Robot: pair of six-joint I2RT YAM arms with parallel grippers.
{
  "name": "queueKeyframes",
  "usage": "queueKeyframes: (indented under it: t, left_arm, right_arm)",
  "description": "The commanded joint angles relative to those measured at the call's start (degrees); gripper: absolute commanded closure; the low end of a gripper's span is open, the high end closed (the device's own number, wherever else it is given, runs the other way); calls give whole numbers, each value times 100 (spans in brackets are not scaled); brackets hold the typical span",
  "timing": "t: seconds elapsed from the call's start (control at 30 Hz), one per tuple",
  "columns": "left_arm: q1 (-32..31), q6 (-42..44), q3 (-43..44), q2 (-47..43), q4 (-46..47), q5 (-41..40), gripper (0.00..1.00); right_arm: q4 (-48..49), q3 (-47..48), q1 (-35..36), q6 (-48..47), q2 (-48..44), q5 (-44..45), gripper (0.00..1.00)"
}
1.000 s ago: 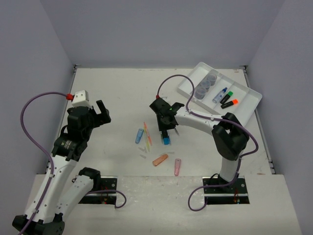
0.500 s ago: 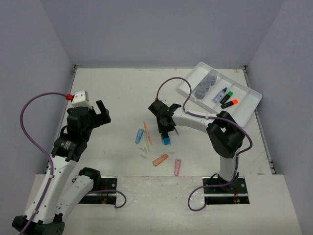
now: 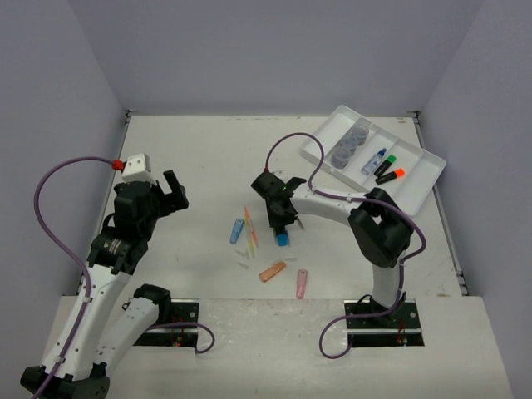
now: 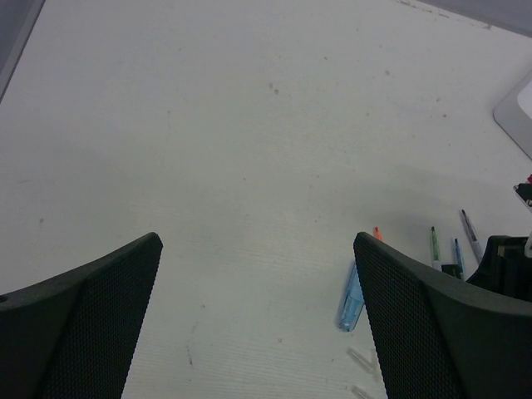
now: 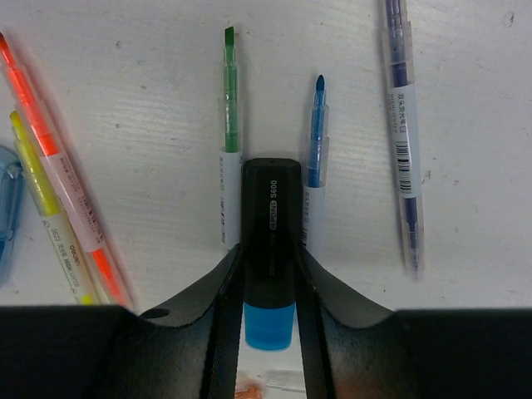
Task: Sort the stationery into containers
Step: Pick up the stationery from the center of the board.
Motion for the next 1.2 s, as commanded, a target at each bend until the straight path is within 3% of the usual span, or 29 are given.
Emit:
queueKeyframes:
  t: [0.0,0.43,0.57,0.7,0.97,1.07,1.17]
  left_arm:
    - [-27,19,2,-59,157,-50,0]
    - [-27,19,2,-94,157,-58,0]
    - [-27,23,2,-99,157,-64,0]
    - [-35,19,2,-121,157,-67,0]
    - [-27,19,2,-121,157,-60,0]
    - [-27,24,2,-116,157,-62,0]
    - [-27,19,-6,-146,149,-58,0]
  right_arm:
    - [0,-19,99,173,158,-27,66]
    - [21,-15,189,210,254,-115,70]
    - [2,28,189,171,326,-185,56]
    - [-14,11,189,176,359,-194,54]
    - [85,135,216,-42,-251,-356,95]
    - [-84,410,86,-217,-645,-136,98]
    - [-261,499,-520,-409,-1156,17,98]
